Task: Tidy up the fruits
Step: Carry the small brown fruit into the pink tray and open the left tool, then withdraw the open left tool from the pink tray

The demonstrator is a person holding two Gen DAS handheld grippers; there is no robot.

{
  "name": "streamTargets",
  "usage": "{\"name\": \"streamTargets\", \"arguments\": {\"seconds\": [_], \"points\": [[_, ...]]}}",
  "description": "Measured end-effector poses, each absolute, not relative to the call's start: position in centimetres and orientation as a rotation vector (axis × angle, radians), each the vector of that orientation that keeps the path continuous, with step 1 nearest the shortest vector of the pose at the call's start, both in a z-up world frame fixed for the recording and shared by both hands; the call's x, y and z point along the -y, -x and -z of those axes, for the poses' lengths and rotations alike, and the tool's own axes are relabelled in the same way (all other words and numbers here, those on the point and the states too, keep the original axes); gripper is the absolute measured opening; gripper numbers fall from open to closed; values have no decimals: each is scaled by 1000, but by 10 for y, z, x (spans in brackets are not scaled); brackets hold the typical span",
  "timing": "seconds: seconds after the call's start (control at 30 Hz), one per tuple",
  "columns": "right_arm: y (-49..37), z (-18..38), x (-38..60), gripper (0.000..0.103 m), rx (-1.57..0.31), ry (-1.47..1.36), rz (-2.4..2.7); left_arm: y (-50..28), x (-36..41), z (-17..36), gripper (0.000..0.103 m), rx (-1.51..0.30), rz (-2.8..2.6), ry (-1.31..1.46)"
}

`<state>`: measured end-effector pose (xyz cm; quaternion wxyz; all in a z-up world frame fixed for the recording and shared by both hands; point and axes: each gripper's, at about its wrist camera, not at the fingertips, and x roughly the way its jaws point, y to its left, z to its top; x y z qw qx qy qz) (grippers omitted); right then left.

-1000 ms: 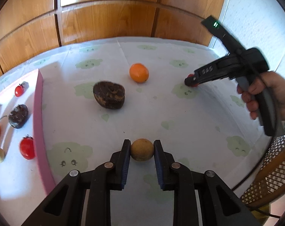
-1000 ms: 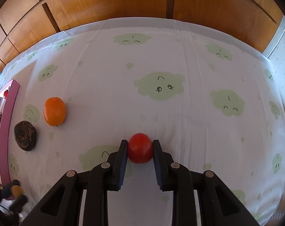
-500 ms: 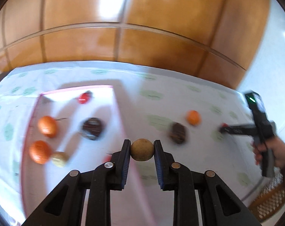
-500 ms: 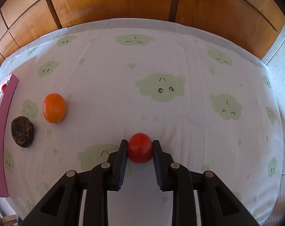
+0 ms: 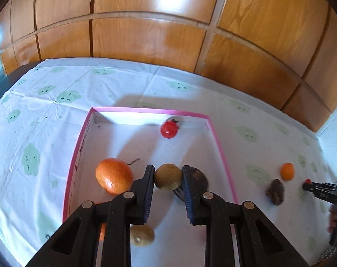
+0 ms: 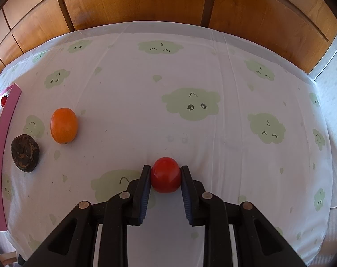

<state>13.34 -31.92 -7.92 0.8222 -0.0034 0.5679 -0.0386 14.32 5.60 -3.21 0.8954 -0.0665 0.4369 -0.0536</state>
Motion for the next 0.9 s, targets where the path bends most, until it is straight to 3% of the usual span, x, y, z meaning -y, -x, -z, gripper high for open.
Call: {"name": "streamTargets", "arguments": {"seconds": [0.17, 0.27, 0.9], "points": [[-133, 79, 319, 26, -1208, 8, 82, -152, -57, 41, 26, -924, 84, 135], [-133, 79, 319, 26, -1207, 9, 83, -149, -57, 40, 33, -919, 64, 122], [-130, 79, 314, 26, -1195, 56, 88, -71, -22, 18, 35, -865, 84, 57]]}}
